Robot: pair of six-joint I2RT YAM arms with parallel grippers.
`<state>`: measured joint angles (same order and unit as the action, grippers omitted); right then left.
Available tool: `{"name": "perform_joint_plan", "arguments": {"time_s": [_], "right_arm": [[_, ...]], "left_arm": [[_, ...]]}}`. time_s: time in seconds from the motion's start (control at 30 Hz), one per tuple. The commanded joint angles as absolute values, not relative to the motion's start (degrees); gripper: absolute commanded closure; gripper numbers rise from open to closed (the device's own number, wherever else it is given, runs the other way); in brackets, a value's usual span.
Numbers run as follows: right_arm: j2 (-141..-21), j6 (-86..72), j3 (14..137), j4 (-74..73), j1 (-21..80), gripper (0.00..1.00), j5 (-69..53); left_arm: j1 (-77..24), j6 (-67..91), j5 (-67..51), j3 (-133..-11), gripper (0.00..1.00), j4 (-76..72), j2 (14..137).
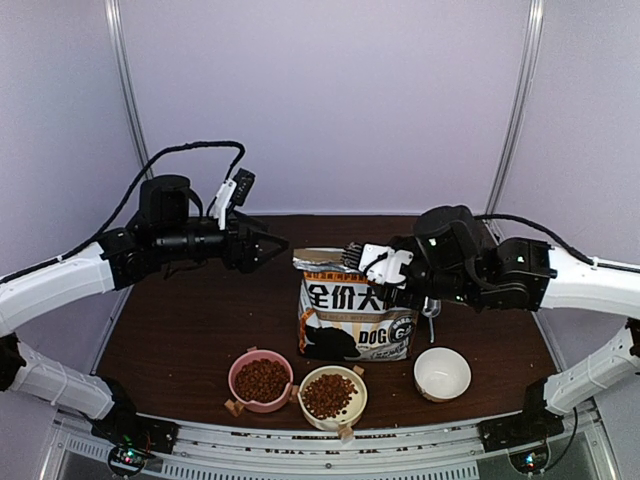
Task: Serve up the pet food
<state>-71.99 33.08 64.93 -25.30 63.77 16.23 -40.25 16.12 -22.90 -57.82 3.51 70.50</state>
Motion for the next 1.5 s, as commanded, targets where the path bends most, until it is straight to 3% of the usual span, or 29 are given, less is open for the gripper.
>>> {"name": "perform_joint_plan", "arguments": {"time_s": [0.0,0.13,0.33,0.4,0.53,0.9,0.97,1.07,1.27,1.4,1.47], "right_arm": [[-74.06,39.09,65.36,-23.19,64.95,0.44,24.19],[-76.55,42.37,64.60,-20.57,65.99,0.46,29.14],[-76.51,44.46,63.36,-13.36,67.69,0.60,37.04],[-75.68,43.54,63.97,-13.06,67.58,0.69,37.26],[-75.46,39.41,67.18,-18.13,66.46,0.99,32.08],[-75.38,30.74,74.89,-27.59,62.79,1.00,20.41],[-75.12,29.77,74.99,-27.77,62.26,1.00,19.15],[-74.85,28.89,74.59,-27.63,61.68,1.00,17.73],[-74.88,27.47,73.51,-26.73,60.93,1.00,16.19],[-75.44,25.53,72.56,-23.98,60.85,1.00,13.71],[-76.05,24.04,72.36,-22.28,60.83,0.88,12.03]], "left_arm": [[-40.52,12.20,-23.58,-57.95,0.13,0.47,68.71],[-40.57,9.88,-23.84,-58.74,0.13,1.62,69.33],[-41.13,4.68,-21.40,-58.39,0.13,1.63,69.05],[-41.87,2.23,-19.68,-58.31,0.13,1.94,69.04],[-45.42,-4.64,-14.72,-59.24,0.13,2.93,70.00],[-55.95,-21.93,4.92,-64.54,0.15,5.21,77.49],[-56.96,-23.73,7.08,-65.35,0.25,5.10,78.80],[-57.52,-24.51,8.21,-66.65,0.52,4.83,80.27],[-58.07,-25.67,8.07,-65.57,0.98,2.89,80.10],[-58.53,-26.00,8.21,-65.01,1.00,2.31,79.58],[-58.54,-26.01,7.80,-64.83,1.00,2.02,79.25]]}}
